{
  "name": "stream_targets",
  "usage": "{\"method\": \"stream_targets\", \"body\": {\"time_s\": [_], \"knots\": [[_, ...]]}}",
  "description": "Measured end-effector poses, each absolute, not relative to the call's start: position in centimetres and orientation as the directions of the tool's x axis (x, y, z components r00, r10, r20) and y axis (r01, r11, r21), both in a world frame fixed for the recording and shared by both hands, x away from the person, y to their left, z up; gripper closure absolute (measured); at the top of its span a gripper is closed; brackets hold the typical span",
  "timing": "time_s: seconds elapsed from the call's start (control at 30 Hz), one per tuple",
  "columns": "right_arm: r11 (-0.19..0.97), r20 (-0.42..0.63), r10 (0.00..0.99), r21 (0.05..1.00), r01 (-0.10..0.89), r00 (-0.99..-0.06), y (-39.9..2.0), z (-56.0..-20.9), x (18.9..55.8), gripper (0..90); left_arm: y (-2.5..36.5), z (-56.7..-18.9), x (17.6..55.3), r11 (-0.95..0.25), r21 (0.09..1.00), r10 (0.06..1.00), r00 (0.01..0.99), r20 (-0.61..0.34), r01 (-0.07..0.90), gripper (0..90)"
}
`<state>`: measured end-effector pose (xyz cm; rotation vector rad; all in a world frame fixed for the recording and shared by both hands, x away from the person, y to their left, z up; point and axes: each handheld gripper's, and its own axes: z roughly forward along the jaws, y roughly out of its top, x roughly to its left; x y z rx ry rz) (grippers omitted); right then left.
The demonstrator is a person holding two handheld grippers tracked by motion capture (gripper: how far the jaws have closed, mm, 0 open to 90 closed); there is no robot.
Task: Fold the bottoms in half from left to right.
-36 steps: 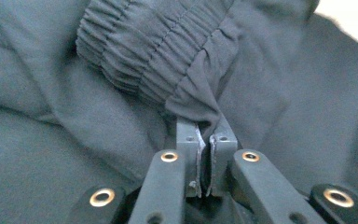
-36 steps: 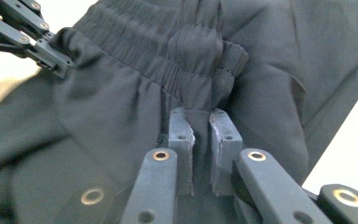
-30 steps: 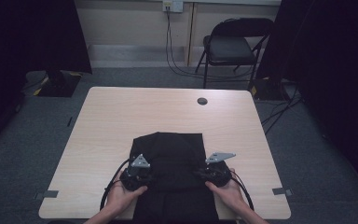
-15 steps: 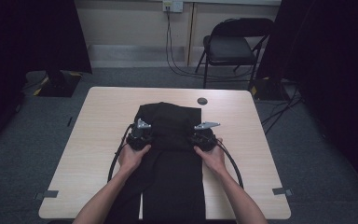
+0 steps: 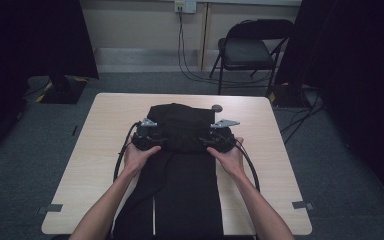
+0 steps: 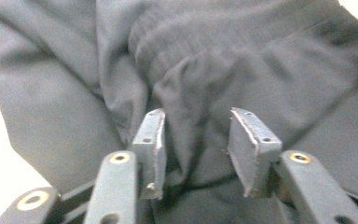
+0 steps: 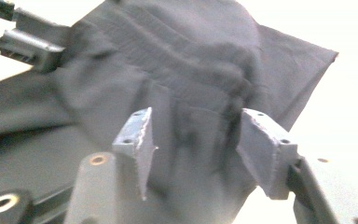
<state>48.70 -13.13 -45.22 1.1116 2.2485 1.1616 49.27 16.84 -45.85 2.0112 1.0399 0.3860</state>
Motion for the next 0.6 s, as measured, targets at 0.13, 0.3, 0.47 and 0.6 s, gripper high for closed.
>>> {"method": "stream_targets", "body": {"time_s": [0.13, 0.3, 0.47, 0.6], "knots": [[0.346, 0.052, 0.716, 0.84, 0.419, -0.696, -12.0, -43.8, 45.1, 40.6, 18.3, -43.6, 46.5, -0.332, 0.802, 0.769, 0.635, -0.075, 0.497, 50.6], [0.446, 0.064, 0.583, 0.808, 0.385, -0.81, -7.4, -44.8, 40.6, 40.7, 20.6, -43.4, 43.1, -0.376, 0.808, 0.747, 0.665, -0.024, 0.453, 55.6], [0.521, 0.095, 0.425, 0.787, 0.329, -0.9, -2.3, -46.1, 36.7, 41.9, 23.7, -44.3, 42.3, -0.294, 0.829, 0.777, 0.624, -0.083, 0.476, 64.0], [0.556, 0.082, 0.363, 0.78, 0.286, -0.928, 0.8, -47.1, 35.6, 35.6, 24.5, -45.3, 42.7, -0.245, 0.814, 0.798, 0.587, -0.14, 0.527, 60.5]]}}
